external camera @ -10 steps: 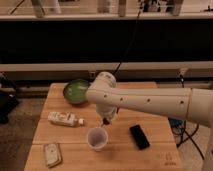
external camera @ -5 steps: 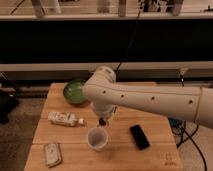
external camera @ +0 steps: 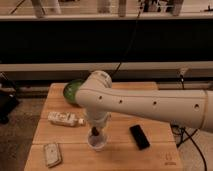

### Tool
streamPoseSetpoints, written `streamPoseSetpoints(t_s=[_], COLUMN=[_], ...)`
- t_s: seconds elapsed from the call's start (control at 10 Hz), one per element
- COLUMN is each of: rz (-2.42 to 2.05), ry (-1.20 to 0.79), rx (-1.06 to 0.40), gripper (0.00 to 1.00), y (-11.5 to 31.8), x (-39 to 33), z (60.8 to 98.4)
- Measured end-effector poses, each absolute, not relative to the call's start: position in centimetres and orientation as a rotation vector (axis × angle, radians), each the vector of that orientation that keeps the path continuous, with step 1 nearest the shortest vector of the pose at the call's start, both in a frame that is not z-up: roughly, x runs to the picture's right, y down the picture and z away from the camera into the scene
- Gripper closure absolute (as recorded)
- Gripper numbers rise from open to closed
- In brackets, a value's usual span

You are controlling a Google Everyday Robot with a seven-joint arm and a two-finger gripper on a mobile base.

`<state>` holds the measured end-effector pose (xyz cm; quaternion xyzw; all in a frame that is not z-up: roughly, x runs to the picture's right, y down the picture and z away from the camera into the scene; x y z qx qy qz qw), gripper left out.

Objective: Place the pepper in the ceramic cup

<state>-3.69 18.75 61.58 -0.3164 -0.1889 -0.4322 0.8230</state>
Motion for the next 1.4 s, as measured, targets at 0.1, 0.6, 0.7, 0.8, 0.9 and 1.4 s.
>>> streamPoseSetpoints(t_s=[0.1,0.6,0.7,0.8,0.9,1.4], rz=[-0.919,-0.936,-0.938,-0.938,-0.934,-0.880], ry=[-0.424,-0.546,-0.565,-0.583,-0.602,-0.685], rx=[-0.683,-0.742,-0.750,-0.759,-0.770,-0.825], gripper=[0.99,0.99,0.99,0.99,0.99,0.99], y=[19.1,21.2,21.6,22.0,22.4,23.8], x=[-4.1,-6.4,-6.8,-7.0,-7.2,-7.0], z=[61.0,58.6,58.3,58.0,57.9,59.2])
